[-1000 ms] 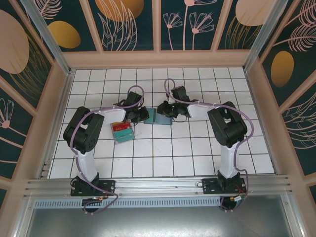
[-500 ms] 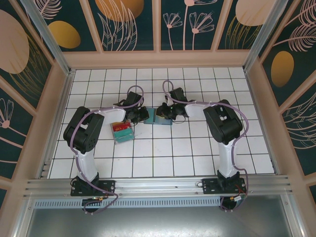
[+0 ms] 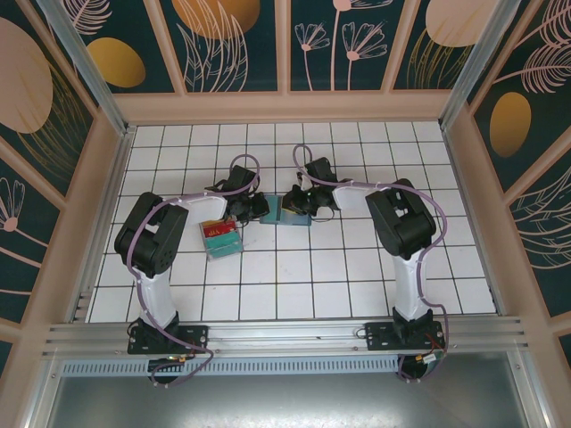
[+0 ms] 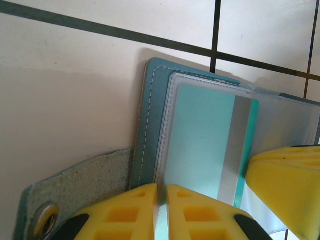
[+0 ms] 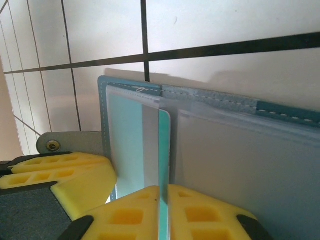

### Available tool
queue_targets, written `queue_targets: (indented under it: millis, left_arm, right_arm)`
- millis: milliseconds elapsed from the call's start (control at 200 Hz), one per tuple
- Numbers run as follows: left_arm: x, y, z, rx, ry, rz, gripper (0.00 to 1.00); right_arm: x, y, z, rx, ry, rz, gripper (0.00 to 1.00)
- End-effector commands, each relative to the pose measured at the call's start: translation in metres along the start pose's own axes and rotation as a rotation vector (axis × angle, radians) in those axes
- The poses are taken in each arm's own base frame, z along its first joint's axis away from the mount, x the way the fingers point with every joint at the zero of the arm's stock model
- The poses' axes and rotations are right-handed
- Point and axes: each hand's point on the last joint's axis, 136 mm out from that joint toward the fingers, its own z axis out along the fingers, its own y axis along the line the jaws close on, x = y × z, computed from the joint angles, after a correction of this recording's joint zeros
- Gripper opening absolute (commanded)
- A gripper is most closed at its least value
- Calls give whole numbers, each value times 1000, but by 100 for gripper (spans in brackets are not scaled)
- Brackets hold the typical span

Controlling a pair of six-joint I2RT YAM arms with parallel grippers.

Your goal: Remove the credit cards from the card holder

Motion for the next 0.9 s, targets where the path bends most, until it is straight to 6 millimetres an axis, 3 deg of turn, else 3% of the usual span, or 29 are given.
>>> queue_targets:
  millis: [0,155,440,616,896]
  left_arm:
    - [13,12,10,-16,47,-27,15]
    - [12,11,9,-18,45,-29,15]
    - [13,30,9,-114,37,-53,9]
    - [13,24,11,-89,45,-50,9]
    - [15,11,12,-22,68,-27,9]
  right_arm:
    - [4,0,8,4,28,10,12]
    - [9,5,11,13,37,9,17]
    - [5,-9,3,156,2,41,19]
    - [8,-13,7,170,25,53,20]
    - [9,-3,15,92,52,47,20]
